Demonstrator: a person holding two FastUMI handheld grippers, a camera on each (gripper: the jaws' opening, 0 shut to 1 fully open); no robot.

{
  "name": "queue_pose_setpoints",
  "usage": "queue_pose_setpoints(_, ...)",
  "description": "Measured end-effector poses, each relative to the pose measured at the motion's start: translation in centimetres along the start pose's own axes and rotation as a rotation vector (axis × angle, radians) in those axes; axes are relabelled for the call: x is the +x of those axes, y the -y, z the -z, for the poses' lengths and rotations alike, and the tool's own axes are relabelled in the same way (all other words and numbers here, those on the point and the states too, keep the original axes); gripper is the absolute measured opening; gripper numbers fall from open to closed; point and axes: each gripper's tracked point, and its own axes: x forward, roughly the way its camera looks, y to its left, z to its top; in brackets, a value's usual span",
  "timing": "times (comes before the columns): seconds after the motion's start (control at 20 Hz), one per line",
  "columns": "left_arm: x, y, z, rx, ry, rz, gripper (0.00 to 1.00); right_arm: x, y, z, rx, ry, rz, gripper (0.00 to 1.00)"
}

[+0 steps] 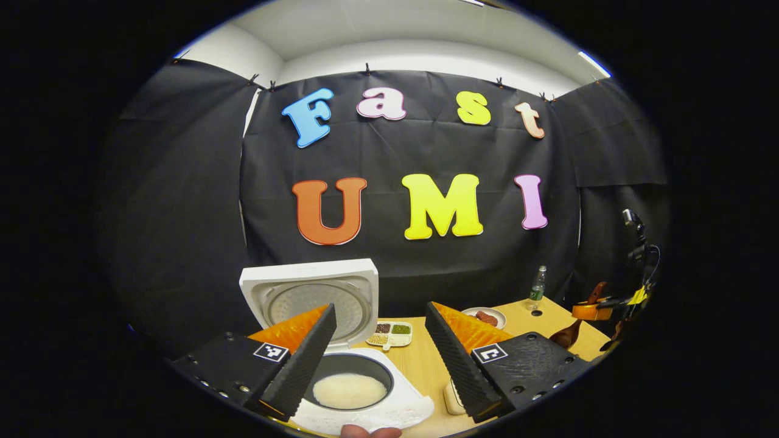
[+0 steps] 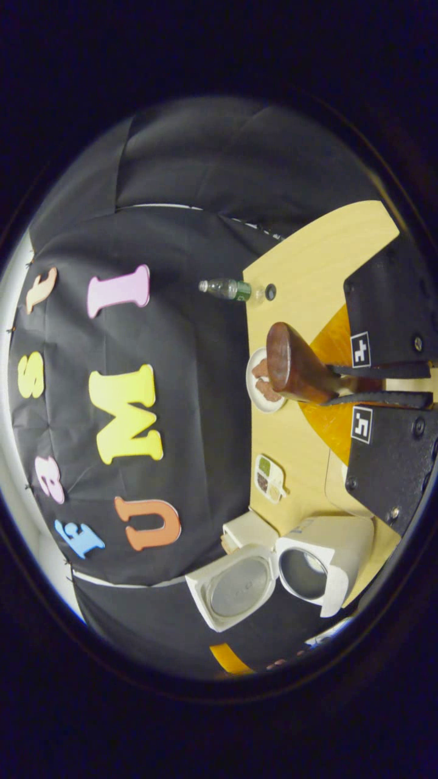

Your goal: Close the left gripper, press the button to open the rice cooker; take a wooden spoon from the chopstick holder with the right hand, scoop a spoonful of rice and pour it into the rice cooker, then put the wooden spoon back into the chopstick holder.

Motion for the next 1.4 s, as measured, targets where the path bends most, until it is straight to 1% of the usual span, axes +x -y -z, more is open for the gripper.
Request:
queue_pose_setpoints(0.1,-0.6,-0.6,0.1,-0.011,0.008,0.000,0.94,0.2,-2.5,0.7,-0.039,-0.007,-0.028,0.10)
queue_pose_setpoints(0.25,-1.6,-1.1,0.8,-0.021,0.001,-0.003,0.94,1.9,-5.3,3.0,-0.073,-0.031,-0.048,0.10)
queue_pose_setpoints(0.35,-2.2,-1.5,1.4,-0.030,-0.014,-0.005,0.94,3.9,-5.8,5.2,-0.124,-0.049,-0.027,0.10)
queue_pose_setpoints(0.45,-2.8,-2.0,2.3,-0.037,-0.043,-0.013,0.94,5.7,-5.6,7.5,-0.171,-0.063,0.013,0.10)
queue_pose_setpoints(0.65,-3.7,-2.9,4.1,-0.045,-0.103,-0.034,0.94,8.4,-6.0,10.7,-0.178,-0.086,0.035,0.10)
queue_pose_setpoints(0.75,-4.1,-3.4,4.8,-0.051,-0.129,-0.045,0.94,9.1,-7.0,11.9,-0.137,-0.097,0.015,0.10)
queue_pose_setpoints(0.85,-4.5,-3.5,5.0,-0.056,-0.147,-0.044,0.94,9.5,-8.4,12.1,-0.098,-0.094,-0.009,0.10)
queue_pose_setpoints(1.05,-4.9,-4.3,5.3,-0.040,-0.167,-0.060,0.94,9.5,-12.3,12.5,0.010,-0.111,-0.109,0.10)
queue_pose_setpoints(1.15,-5.0,-4.2,5.4,-0.055,-0.174,-0.060,0.94,9.2,-13.7,12.7,0.112,-0.129,-0.158,0.10)
queue_pose_setpoints(1.25,-5.3,-4.2,5.6,-0.059,-0.178,-0.060,0.94,9.1,-13.7,12.8,0.234,-0.157,-0.172,0.11)
queue_pose_setpoints(1.3,-5.4,-4.1,5.7,-0.058,-0.180,-0.059,0.94,9.2,-13.4,12.9,0.317,-0.172,-0.177,0.10)
queue_pose_setpoints(1.4,-5.5,-3.9,5.7,-0.055,-0.181,-0.057,0.94,9.1,-12.6,13.0,0.457,-0.196,-0.178,0.10)
